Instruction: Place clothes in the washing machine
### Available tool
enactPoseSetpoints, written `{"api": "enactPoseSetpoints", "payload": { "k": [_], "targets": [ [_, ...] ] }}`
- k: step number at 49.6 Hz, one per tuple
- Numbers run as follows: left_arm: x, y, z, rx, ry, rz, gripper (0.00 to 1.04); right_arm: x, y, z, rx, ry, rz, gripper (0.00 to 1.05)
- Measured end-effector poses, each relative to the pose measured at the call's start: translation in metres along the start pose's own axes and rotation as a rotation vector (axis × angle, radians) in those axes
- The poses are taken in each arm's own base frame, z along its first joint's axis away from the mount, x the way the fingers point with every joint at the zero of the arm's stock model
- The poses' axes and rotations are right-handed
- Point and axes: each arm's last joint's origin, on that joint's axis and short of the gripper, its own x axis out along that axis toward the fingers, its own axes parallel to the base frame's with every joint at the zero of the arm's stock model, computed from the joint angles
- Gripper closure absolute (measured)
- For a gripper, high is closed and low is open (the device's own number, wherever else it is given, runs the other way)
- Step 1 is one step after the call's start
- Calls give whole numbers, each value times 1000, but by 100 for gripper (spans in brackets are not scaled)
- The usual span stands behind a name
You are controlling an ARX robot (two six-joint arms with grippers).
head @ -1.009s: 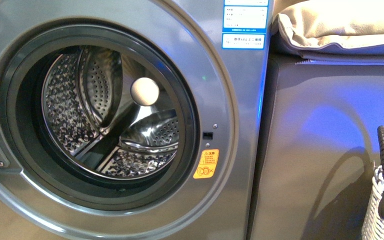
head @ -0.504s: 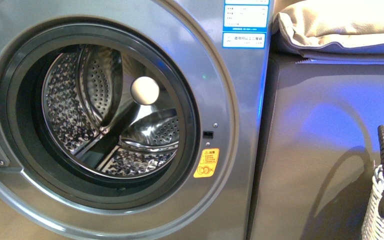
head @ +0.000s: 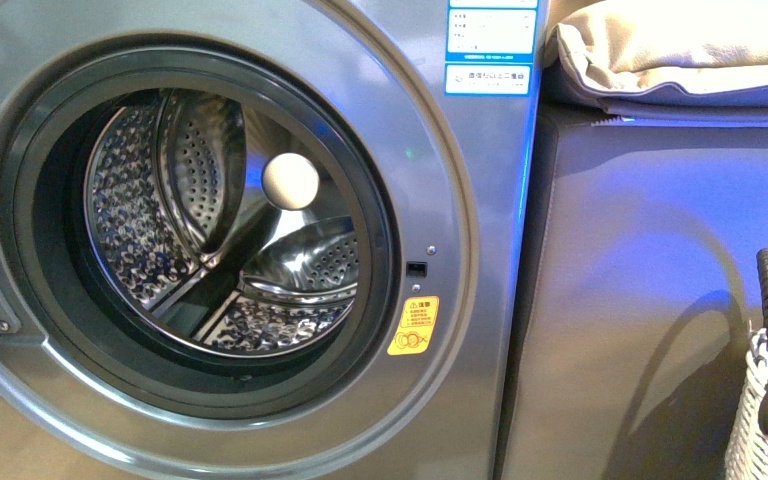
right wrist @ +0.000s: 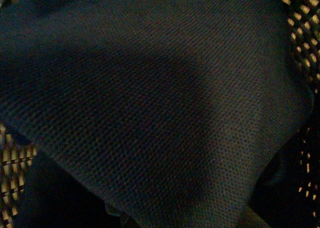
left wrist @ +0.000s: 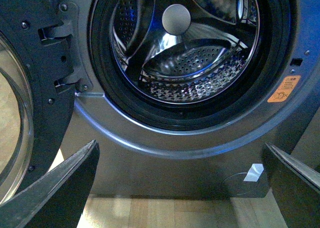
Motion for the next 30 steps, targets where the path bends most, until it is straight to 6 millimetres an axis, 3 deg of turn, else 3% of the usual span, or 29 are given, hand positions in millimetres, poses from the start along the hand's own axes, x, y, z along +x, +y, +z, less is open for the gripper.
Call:
{"api": "enactPoseSetpoints", "payload": {
  "k": [14,30],
  "targets": [
    [0,0,0,0,0,0,7,-72,25,24,-109,-146,29,96],
    [0,0,0,0,0,0,7,-175,78,67,-329,-440,79,97]
  ]
}}
